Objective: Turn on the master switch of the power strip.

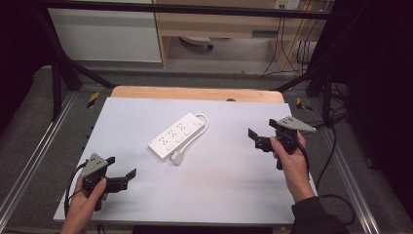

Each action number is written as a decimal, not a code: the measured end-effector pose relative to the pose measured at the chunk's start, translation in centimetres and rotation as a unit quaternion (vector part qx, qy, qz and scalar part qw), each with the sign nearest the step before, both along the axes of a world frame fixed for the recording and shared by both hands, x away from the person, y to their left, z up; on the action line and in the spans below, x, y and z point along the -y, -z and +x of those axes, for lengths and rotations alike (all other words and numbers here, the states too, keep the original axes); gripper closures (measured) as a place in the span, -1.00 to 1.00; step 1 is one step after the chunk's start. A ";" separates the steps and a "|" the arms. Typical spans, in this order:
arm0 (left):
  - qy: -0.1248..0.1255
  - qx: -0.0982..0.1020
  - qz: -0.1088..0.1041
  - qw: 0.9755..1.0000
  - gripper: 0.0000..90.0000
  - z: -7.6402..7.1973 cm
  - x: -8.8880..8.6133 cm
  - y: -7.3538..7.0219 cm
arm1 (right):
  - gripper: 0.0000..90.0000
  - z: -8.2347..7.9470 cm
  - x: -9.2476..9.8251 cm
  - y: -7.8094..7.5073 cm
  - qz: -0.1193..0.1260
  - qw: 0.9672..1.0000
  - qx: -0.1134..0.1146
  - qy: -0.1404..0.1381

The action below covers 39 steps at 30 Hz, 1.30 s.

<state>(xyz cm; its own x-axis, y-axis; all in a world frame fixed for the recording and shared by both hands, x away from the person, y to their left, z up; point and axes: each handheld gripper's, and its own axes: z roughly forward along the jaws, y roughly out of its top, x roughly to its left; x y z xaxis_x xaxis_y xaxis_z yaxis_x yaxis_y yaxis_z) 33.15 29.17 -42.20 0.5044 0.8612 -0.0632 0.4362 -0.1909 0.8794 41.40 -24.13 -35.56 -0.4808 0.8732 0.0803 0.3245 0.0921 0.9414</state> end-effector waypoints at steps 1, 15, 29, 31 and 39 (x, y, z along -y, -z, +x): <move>0.000 0.000 0.000 1.000 -0.86 0.0 0.0 0.0 | -0.83 -0.4 0.4 0.3 -0.003 1.000 0.006 0.009; 0.000 0.002 0.000 1.000 -0.86 0.0 0.0 0.0 | -0.84 -2.6 3.2 2.4 0.015 1.000 -0.009 0.022; -0.001 0.001 -0.004 1.000 -0.86 -0.1 0.1 -0.1 | -0.84 -4.7 5.2 4.8 0.018 0.999 -0.024 0.031; -0.001 0.002 -0.005 1.000 -0.86 -0.1 0.1 -0.1 | -0.85 -5.0 5.3 5.1 0.018 0.999 -0.028 0.031; 0.000 0.003 -0.005 1.000 -0.86 -0.2 0.1 -0.1 | -0.85 -5.6 5.5 6.6 0.019 0.999 -0.038 0.028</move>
